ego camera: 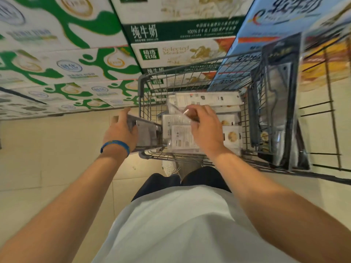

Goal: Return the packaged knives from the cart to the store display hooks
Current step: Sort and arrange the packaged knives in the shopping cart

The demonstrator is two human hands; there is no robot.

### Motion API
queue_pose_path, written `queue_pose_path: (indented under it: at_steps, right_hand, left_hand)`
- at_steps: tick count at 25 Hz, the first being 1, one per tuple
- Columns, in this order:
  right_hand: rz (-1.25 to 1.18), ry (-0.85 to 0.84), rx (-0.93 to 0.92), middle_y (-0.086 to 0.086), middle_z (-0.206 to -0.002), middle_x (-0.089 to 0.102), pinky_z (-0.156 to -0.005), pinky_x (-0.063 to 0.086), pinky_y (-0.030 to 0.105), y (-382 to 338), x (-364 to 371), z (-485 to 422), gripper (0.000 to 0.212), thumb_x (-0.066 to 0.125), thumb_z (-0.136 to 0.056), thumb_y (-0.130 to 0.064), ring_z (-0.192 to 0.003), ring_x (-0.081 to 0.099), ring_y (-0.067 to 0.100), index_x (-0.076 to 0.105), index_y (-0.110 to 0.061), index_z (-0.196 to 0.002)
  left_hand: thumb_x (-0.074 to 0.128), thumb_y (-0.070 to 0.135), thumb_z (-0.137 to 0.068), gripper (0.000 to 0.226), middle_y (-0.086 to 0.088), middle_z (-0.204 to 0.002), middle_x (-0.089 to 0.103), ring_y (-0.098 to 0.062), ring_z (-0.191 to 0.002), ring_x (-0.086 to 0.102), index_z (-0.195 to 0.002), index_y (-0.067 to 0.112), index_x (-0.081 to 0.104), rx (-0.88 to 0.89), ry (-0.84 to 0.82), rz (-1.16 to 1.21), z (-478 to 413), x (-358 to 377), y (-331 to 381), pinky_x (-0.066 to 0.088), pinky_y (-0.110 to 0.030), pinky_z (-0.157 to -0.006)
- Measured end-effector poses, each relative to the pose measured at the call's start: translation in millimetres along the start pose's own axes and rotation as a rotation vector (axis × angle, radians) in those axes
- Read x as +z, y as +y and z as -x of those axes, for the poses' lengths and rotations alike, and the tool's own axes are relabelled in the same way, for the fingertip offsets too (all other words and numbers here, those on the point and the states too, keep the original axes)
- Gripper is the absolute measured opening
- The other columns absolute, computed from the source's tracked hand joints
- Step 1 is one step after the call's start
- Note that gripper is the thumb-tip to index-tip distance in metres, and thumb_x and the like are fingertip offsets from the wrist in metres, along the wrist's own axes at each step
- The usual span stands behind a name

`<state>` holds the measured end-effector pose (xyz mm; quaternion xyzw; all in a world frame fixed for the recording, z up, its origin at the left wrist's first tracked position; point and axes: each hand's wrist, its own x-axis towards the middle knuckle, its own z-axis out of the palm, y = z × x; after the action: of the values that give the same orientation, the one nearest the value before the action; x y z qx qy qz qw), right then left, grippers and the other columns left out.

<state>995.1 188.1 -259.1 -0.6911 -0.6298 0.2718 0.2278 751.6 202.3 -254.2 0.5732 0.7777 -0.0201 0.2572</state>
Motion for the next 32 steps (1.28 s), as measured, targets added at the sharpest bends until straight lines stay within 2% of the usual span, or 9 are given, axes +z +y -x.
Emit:
queue_pose_path:
  at_steps: [3, 5, 10, 12, 15, 19, 22, 26, 32]
  right_hand:
    - [-0.270, 0.011, 0.034, -0.003, -0.137, 0.057, -0.108, 0.045, 0.039, -28, -13, 17, 0.041, 0.075, -0.087, -0.012, -0.129, 0.051, 0.022, 0.068, -0.029, -0.123]
    - [-0.298, 0.021, -0.068, 0.005, -0.139, 0.059, -0.112, 0.044, 0.041, -40, -22, 23, 0.031, 0.074, -0.088, -0.011, -0.133, 0.049, 0.015, 0.075, -0.019, -0.118]
    - [0.119, 0.256, -0.680, 0.022, -0.118, 0.070, -0.101, 0.052, 0.038, -54, -44, 32, 0.019, 0.070, -0.088, -0.007, -0.122, 0.062, 0.040, 0.080, -0.010, -0.104]
    - [0.139, 0.248, -0.756, 0.025, -0.124, 0.067, -0.103, 0.051, 0.039, -51, -50, 35, 0.025, 0.066, -0.092, -0.005, -0.126, 0.059, 0.041, 0.078, -0.011, -0.114]
    - [0.184, 0.149, -0.393, 0.020, -0.150, 0.050, -0.110, 0.040, 0.041, -27, -58, 36, 0.058, 0.065, -0.090, 0.004, -0.141, 0.044, 0.035, 0.060, -0.017, -0.143]
    - [-0.966, -0.170, 0.738, -0.002, -0.119, 0.068, -0.106, 0.049, 0.048, -14, -77, 27, 0.035, 0.061, -0.101, -0.034, -0.106, 0.065, 0.017, 0.061, -0.027, -0.135]
    - [-1.038, -0.434, 0.770, 0.004, -0.116, 0.076, -0.094, 0.056, 0.051, -2, -72, 41, 0.054, 0.067, -0.084, -0.061, -0.105, 0.074, 0.026, 0.069, -0.025, -0.124]
    - [-1.489, -0.196, 0.874, 0.014, -0.129, 0.070, -0.094, 0.059, 0.043, 18, -66, 66, 0.057, 0.067, -0.086, -0.048, -0.120, 0.067, 0.031, 0.064, -0.016, -0.132]
    - [-1.335, -0.197, 0.999, 0.011, -0.111, 0.078, -0.071, 0.063, 0.033, 43, -61, 55, 0.027, 0.069, -0.095, -0.024, -0.100, 0.076, 0.023, 0.067, -0.014, -0.120]
  left_hand:
    - [0.052, 0.036, -0.098, 0.053, -0.017, -0.155, 0.033, -0.040, -0.138, 0.036, -0.148, 0.021, 0.040, 0.158, 0.268, -0.057, 9, -17, 19, 0.036, -0.050, -0.108]
    - [0.044, 0.045, -0.099, 0.039, -0.010, -0.126, 0.063, -0.034, -0.120, 0.055, -0.120, 0.019, 0.063, 0.284, 0.337, 0.175, 11, -28, 40, 0.045, -0.042, -0.095]
    - [0.052, 0.049, -0.096, 0.043, -0.006, -0.107, 0.070, -0.024, -0.096, 0.067, -0.107, 0.011, 0.068, -0.122, -0.676, 1.026, 6, -39, 105, 0.052, -0.035, -0.089]
    - [0.048, 0.037, -0.101, 0.027, -0.004, -0.109, 0.065, -0.014, -0.084, 0.065, -0.106, 0.015, 0.063, -0.020, -0.715, 0.983, 8, -36, 115, 0.053, -0.026, -0.075]
    - [0.060, 0.046, -0.095, 0.044, 0.000, -0.112, 0.067, -0.009, -0.074, 0.068, -0.123, 0.012, 0.061, -0.033, -0.589, 1.071, 15, -36, 120, 0.055, -0.020, -0.058]
    - [0.065, 0.025, -0.094, 0.040, -0.013, -0.092, 0.070, -0.026, -0.077, 0.068, -0.124, -0.001, 0.059, -0.109, -0.599, 1.439, 27, -31, 122, 0.060, -0.041, -0.076]
    - [0.062, 0.007, -0.092, 0.036, -0.019, -0.101, 0.065, -0.033, -0.090, 0.065, -0.126, -0.003, 0.056, -0.137, -0.547, 1.581, 37, -17, 131, 0.055, -0.050, -0.089]
    - [0.061, 0.010, -0.095, 0.012, -0.011, -0.084, 0.069, -0.024, -0.074, 0.066, -0.104, 0.005, 0.063, -0.307, -0.472, 1.692, 41, 11, 134, 0.060, -0.039, -0.073]
    - [0.065, 0.024, -0.093, 0.010, -0.007, -0.091, 0.069, -0.021, -0.080, 0.068, -0.096, 0.015, 0.066, -0.587, -0.532, 1.637, 33, 56, 129, 0.058, -0.030, -0.058]
